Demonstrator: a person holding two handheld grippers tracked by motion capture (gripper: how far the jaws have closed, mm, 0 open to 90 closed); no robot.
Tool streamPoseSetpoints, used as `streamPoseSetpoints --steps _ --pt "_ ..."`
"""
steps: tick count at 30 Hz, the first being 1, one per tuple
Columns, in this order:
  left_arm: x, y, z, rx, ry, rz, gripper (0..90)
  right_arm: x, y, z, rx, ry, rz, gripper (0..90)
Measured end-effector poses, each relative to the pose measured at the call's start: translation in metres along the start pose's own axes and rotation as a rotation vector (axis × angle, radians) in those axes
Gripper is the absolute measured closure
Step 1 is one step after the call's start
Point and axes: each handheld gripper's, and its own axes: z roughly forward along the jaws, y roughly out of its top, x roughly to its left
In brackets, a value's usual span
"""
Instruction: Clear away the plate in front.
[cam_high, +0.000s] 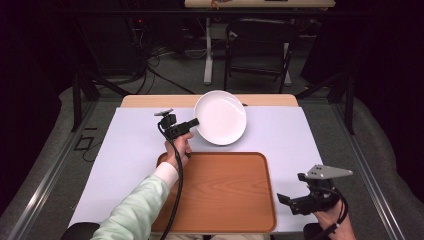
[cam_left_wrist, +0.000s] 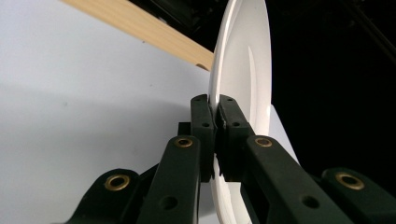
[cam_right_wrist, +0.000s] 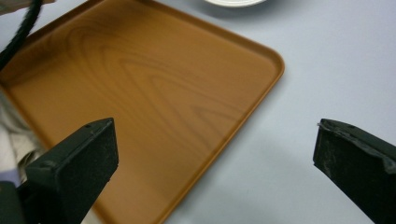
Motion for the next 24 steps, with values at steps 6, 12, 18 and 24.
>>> streamPoseSetpoints --steps 6,12,18,24 --pt "-0.008 0.005 -0.010 -0.002 -0.038 0.010 87.0 -0.016 0.033 0.035 0.045 0.047 0.056 2.1" --pt "-0.018 0.004 -0.019 0.022 -0.099 0.026 86.9 -0.045 0.076 0.104 0.092 0.077 0.166 14.3" --pt "-0.026 -0.004 -0.028 0.056 -0.170 0.042 86.9 -0.061 0.098 0.141 0.050 0.106 0.278 23.7" --pt "-0.033 -0.013 -0.038 0.087 -0.227 0.085 86.7 -0.065 0.100 0.138 -0.019 0.137 0.323 47.8"
